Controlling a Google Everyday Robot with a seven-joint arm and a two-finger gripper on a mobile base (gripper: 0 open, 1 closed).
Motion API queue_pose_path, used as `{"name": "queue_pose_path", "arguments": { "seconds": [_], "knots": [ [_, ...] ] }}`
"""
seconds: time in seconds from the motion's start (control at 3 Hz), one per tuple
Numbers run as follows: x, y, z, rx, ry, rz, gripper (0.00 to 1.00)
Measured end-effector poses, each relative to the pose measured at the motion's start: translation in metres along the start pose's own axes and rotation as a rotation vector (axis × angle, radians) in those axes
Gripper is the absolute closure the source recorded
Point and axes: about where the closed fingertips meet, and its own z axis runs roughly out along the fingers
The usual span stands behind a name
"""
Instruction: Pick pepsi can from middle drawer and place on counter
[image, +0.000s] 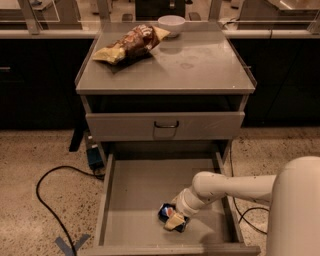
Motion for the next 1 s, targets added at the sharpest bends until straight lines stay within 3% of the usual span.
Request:
{"name": "queue_pose_path", "arguments": {
  "seconds": [0.67, 1.0],
  "knots": [
    [-0.005, 0.000, -0.017, 0.003, -0.014, 0.018, 0.85],
    [-0.030, -0.006, -0.055, -0.007, -0.071, 0.029, 1.00]
  ]
}}
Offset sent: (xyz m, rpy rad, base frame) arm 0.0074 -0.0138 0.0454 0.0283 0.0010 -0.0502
